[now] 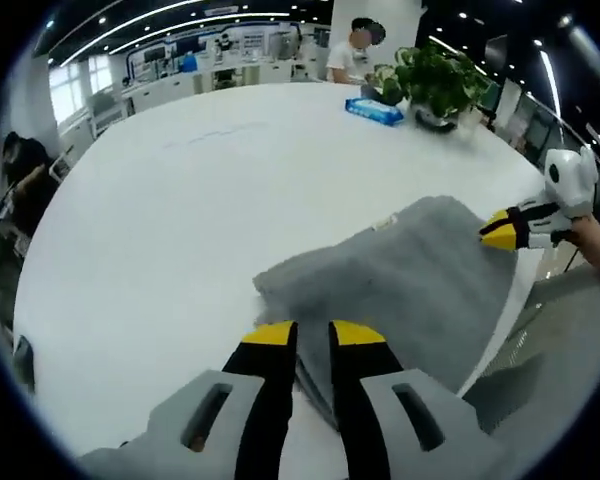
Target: Open the folded towel by lifting each exposed corner and separating the folded layers until the towel lies flat within the target outline without major curled edges
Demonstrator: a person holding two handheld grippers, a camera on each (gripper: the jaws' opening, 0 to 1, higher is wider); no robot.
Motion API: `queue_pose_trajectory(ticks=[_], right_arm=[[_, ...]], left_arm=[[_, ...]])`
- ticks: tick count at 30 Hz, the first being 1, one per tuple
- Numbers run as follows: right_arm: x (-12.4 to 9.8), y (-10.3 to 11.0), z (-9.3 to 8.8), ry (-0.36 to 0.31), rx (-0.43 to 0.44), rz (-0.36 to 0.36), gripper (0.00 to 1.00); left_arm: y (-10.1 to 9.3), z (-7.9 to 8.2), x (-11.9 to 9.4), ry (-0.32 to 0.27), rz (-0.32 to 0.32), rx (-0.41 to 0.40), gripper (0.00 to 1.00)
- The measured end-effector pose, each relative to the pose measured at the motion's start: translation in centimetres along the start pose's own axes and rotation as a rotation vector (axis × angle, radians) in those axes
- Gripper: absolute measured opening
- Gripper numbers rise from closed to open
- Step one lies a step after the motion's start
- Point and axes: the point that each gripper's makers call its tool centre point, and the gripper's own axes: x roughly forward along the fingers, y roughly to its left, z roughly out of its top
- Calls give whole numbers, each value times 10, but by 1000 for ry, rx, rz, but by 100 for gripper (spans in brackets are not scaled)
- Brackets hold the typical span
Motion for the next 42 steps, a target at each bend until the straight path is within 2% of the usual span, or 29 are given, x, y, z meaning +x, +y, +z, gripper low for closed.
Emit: queue_pose_trajectory(ticks=[5,6,8,9,11,12,14,23,42], right_arm=[[9,42,-8,65,-59,123,1],[10,48,-11,77,-67,143,0],[13,58,-19,117,-85,165,0],[15,57,-25,146,-125,153,0],[18,52,-28,158,-184,128,0],[19,54,-27,148,-166,136,0],[20,49,-26,157,-146,132,0],[20,44,-25,166,-149,116,0],[23,18,-20,166,-154,31,0]], left_arm=[[-39,2,27,50,-112,89,11],[-45,-2,33,82,-120,122,11],[-48,-8,42,123,-113,203,11],[-47,-12,44,145,-98,232,11],[-44,-23,48,198,-79,312,10],[-44,-26,48,200,-82,324,9],[-45,-24,47,173,-87,309,9],[-46,-30,42,191,-99,257,7],[-65,-42,34,224,-123,210,6]])
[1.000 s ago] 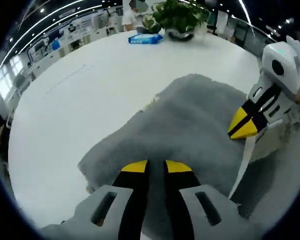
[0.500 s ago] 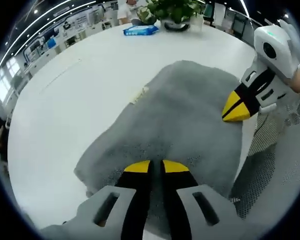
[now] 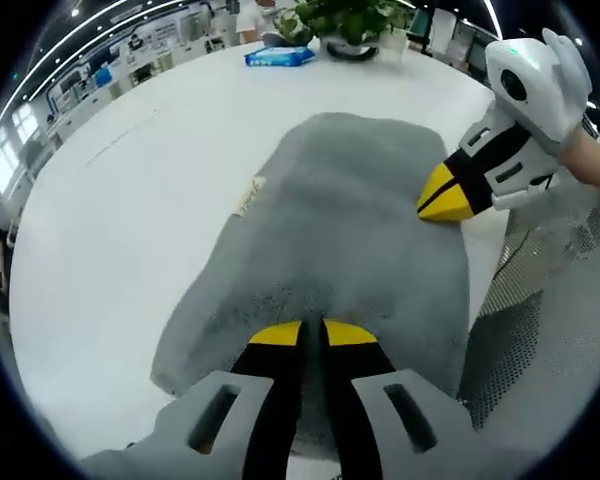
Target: Open the folded towel by lifting each exposed corner and separating the folded layers until the towel lies flat within the target outline without major curled edges
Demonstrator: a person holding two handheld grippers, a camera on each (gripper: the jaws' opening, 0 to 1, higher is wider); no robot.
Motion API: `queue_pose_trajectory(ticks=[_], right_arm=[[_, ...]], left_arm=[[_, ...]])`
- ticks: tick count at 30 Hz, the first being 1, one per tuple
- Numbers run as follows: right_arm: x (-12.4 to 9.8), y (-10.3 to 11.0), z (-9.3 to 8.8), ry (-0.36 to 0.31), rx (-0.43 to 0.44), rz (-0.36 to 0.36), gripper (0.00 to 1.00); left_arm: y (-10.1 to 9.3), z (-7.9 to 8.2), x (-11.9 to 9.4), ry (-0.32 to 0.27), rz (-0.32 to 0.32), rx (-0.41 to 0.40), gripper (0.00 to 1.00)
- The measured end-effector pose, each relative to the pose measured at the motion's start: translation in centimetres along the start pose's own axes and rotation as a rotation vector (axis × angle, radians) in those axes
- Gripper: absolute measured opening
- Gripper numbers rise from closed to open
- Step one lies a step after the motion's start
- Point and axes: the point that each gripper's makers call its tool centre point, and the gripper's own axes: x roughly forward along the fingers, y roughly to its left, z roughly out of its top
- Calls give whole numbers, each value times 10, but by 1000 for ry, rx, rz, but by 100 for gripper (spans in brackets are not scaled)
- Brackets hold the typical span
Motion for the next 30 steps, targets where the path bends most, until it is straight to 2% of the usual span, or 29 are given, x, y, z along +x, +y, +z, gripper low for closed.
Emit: queue_pose_trajectory(ticks=[15,30], right_arm=[[4,-22,7,0,-19,-67,0],[11,-44,17,-6,-76,-135,0]], left_arm=[[-20,0,1,12,-49,9,5],[-52,3,6,21,-125,57,4]])
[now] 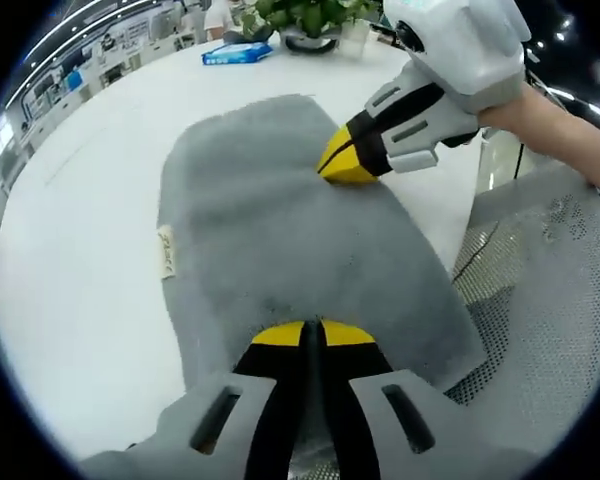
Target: Open the folded towel by lifting each exposed corner and separating the folded layers until the towel lies flat within the target outline without major curled edges
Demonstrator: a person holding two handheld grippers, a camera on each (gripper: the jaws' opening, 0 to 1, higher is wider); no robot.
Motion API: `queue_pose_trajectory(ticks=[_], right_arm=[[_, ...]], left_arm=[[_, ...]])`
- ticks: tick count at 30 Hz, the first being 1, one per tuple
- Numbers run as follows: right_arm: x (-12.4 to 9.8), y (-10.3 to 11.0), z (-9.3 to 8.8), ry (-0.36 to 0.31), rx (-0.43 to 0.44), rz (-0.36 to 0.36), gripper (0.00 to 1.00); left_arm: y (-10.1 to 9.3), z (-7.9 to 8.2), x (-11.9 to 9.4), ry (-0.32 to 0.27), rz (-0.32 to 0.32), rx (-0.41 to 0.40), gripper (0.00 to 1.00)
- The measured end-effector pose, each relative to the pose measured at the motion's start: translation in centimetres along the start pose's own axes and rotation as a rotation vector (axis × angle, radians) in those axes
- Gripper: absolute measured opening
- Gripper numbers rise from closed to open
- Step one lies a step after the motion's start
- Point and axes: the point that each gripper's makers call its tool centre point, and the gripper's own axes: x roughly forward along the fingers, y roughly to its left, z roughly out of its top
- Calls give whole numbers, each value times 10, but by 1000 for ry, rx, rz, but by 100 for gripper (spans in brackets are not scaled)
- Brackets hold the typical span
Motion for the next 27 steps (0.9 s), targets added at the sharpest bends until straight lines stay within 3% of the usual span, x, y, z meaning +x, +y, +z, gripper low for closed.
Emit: queue_pose_trajectory(ticks=[12,27], right_arm=[[6,-10,4,-7,-63,-57,0],[9,-15,6,-15,-89,-81,0]], left_arm=[[-29,7,8,-19,-67,32,4],[-40,11,12,-45,-98,32,4]])
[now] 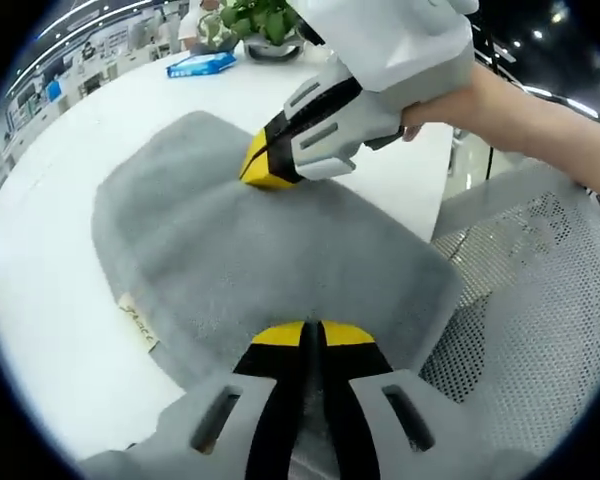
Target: Open the folded towel by lifting each exposed corner and separating the folded layers until the towel lies flat within the target outline without major curled edges
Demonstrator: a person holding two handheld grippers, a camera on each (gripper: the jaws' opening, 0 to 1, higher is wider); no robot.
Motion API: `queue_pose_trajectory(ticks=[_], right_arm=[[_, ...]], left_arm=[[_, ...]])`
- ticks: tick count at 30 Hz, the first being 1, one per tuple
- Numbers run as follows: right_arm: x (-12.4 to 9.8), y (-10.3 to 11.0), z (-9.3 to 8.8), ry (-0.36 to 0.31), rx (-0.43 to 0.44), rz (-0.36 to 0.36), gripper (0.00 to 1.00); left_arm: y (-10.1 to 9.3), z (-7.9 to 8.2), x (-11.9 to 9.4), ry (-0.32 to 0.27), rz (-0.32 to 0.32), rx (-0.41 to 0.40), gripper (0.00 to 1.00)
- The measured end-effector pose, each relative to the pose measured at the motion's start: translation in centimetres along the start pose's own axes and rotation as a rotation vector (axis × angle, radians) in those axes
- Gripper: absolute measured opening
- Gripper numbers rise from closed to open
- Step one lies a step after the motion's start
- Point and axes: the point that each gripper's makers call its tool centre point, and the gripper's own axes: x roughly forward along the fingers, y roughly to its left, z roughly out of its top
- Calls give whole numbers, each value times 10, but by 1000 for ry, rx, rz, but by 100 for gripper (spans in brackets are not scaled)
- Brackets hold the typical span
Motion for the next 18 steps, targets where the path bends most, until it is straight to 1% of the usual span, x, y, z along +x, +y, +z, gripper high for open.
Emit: queue_pose_trajectory(ticks=[3,6,8,10,11,14,15,16,17,18], right_arm=[[0,0,0,-5,9,1,0],[-1,-1,0,-10,31,8,0],[-1,-2,0,-15,54,12,0],[-2,-2,0,-24,73,15,0],[-2,-2,0,-28,90,16,0],[-9,-3,4,-54,191,26,0],[-12,-4,6,-65,207,24,3],[-15,-5,9,-84,225,24,8],[-20,-5,14,-114,236,32,9],[-23,-5,15,-117,239,32,9]], left_arm=[[1,0,0,-20,-7,-20,4],[2,1,-1,-68,-31,-118,4],[4,2,-3,-83,-54,-190,5],[6,4,-5,-97,-71,-244,5],[9,7,-6,-119,-65,-259,5],[28,24,-17,-235,-21,-322,8],[39,29,-24,-283,7,-361,8],[47,31,-29,-312,29,-401,8],[61,31,-35,-343,63,-465,8],[69,29,-39,-357,87,-499,8]])
